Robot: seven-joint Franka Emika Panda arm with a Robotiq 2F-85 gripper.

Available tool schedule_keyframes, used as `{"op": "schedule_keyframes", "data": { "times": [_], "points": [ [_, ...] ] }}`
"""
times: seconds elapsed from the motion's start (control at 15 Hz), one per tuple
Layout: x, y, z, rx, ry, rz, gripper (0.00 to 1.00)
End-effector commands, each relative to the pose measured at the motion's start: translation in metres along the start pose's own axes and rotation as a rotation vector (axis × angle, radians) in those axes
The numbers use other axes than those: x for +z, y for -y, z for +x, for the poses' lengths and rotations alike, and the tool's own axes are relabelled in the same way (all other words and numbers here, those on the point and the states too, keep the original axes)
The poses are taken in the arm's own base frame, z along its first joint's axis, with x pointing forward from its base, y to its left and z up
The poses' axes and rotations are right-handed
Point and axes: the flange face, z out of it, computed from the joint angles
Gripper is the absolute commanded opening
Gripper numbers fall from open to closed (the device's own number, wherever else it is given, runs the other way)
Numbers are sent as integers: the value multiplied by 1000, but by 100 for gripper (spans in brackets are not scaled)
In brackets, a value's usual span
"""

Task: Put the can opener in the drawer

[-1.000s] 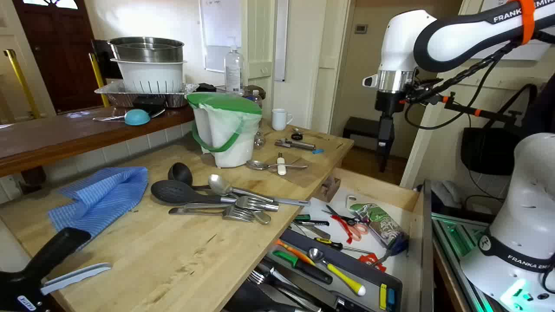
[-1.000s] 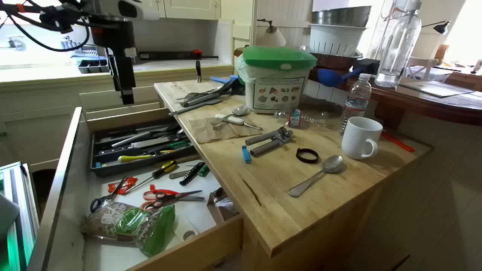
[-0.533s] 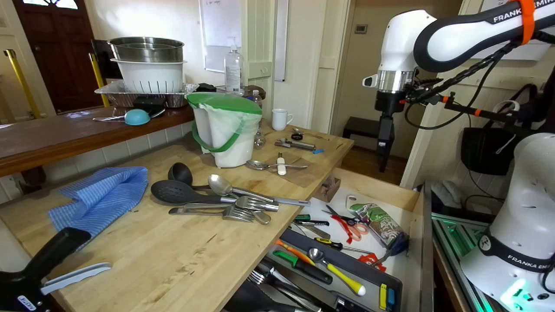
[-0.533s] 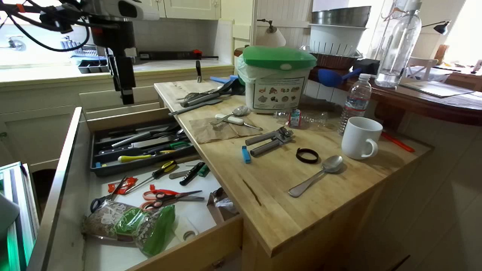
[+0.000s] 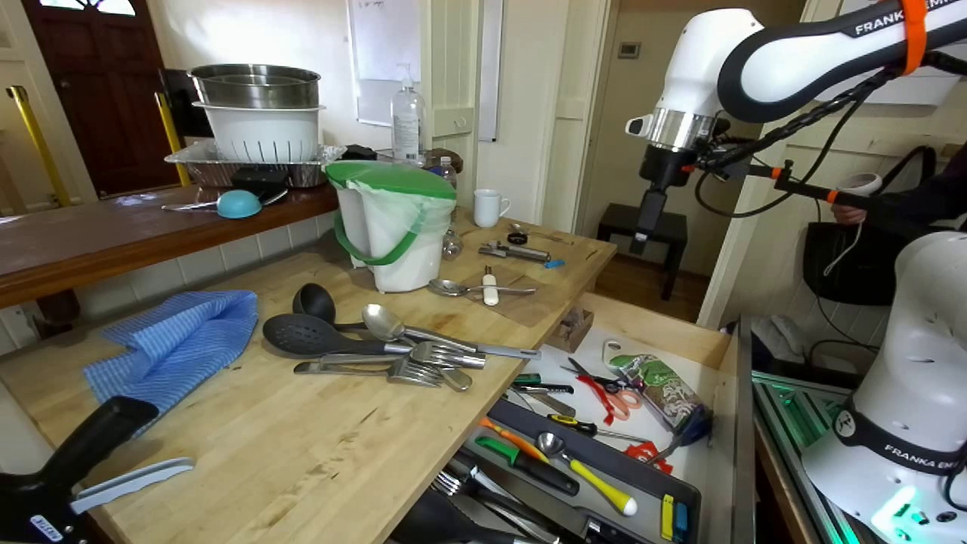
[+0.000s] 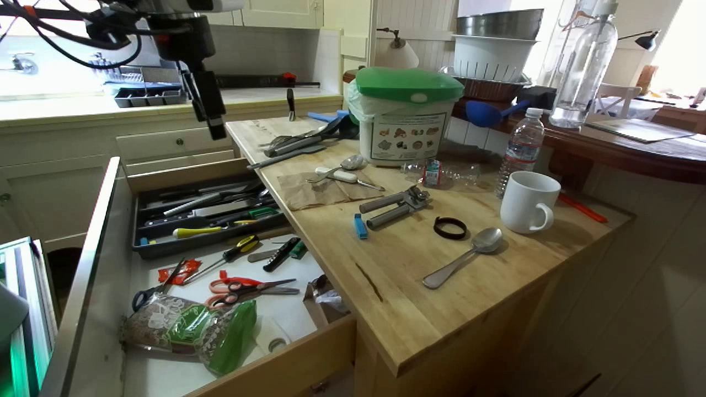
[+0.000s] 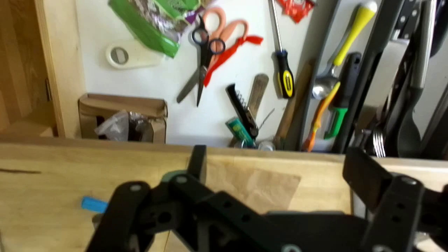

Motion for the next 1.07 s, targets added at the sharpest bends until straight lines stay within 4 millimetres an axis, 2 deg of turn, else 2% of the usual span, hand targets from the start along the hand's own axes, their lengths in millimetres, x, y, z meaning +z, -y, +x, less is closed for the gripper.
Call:
{"op": "schedule_keyframes", "data": {
  "times": [0.0,0.2,0.4,0.47,0.6,1.0],
  "points": [
    [3,-2,40,36,-128,83,100],
    [22,-9,72,21,-180,99,100],
    [36,-35,110,-39,-191,41,100],
    [25,-19,79,-18,-191,63,100],
    [33,-25,88,-17,-178,50,100],
    [25,-20,85,-25,-194,54,100]
  ]
}}
